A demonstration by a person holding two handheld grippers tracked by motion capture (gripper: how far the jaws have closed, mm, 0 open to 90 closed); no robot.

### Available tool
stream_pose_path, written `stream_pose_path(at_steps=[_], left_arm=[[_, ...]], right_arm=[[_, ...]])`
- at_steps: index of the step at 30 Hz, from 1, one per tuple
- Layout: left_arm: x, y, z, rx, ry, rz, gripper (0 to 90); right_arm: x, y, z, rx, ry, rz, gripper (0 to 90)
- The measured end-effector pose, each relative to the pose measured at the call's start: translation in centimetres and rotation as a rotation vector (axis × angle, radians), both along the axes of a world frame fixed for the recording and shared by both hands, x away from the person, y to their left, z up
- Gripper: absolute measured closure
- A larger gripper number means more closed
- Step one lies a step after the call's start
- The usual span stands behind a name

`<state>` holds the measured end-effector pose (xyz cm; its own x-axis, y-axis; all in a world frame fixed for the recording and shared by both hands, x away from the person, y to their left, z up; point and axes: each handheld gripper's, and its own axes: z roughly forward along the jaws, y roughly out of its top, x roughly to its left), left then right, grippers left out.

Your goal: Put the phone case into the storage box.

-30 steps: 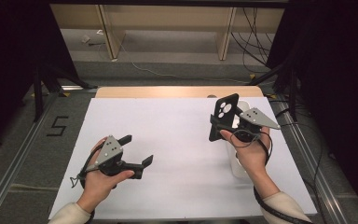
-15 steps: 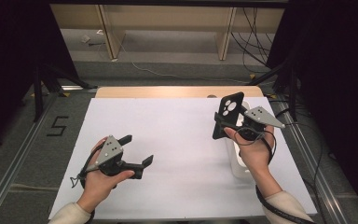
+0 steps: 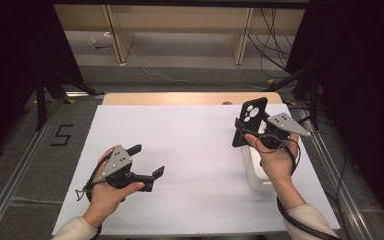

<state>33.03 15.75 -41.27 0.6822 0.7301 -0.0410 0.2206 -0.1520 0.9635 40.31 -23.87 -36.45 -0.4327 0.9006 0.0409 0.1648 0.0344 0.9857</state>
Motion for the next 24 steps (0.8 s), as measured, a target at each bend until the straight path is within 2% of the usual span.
stream_pose_path(at_steps=[24], left_arm=[[0.0, 0.0, 0.0, -0.007, 0.001, 0.003, 0.1]], right_arm=[[0.4, -1.4, 0.0, 0.002, 0.006, -0.053, 15.6]])
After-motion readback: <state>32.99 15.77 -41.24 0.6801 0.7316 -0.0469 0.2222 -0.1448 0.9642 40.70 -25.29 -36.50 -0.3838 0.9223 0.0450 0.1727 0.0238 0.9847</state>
